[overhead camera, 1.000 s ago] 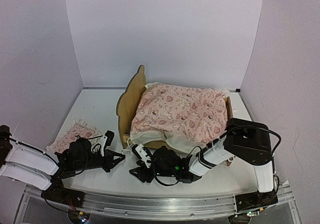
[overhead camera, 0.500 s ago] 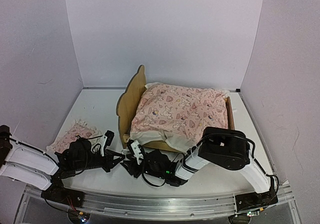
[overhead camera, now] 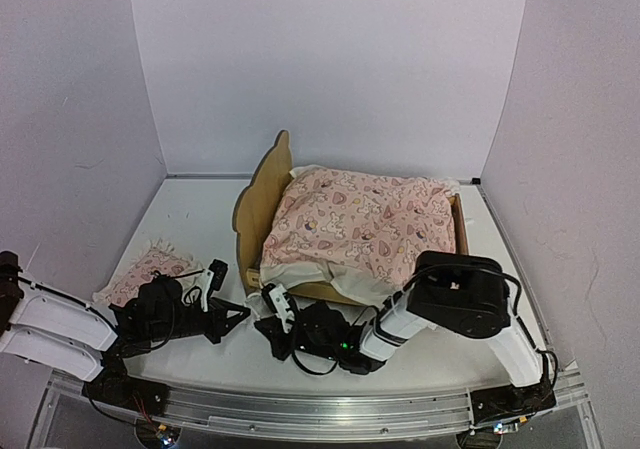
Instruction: Set up the pet bed
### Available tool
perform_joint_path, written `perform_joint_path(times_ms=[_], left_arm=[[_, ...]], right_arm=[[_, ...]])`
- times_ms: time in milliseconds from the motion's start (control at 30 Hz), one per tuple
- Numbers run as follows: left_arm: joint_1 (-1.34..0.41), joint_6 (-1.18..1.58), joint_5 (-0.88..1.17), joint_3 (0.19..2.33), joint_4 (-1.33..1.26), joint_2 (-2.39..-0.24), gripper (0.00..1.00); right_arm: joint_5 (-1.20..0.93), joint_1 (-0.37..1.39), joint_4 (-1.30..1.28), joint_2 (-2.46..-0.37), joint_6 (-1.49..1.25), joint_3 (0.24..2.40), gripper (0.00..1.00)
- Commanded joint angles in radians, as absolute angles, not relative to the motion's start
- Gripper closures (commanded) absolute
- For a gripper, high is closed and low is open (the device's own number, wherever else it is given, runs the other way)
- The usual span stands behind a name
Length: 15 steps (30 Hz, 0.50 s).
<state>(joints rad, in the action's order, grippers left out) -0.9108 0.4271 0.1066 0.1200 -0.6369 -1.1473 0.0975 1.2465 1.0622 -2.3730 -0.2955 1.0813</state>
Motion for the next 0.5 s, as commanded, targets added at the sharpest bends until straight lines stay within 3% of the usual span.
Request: perform_joint_path(times_ms=[0,233,467], left_arm=[[-0.907,0.419,0.095,0.148,-0.674,-1.139,1.00],[-0.906,0.424,0.123,0.143,-0.660,-1.172,1.00],[-0.906,0.435,0.112,0.127,-0.634,-1.155,1.00]], right_arm=[[0.072,1.252,0.757,-2.102,-0.358,0.971,1.00],[0.086,1.246,0.137,-1.981,-0.344,1.063,1.00],[0.143,1.241,-0.155,-1.974,-0.322,1.145,0.99]])
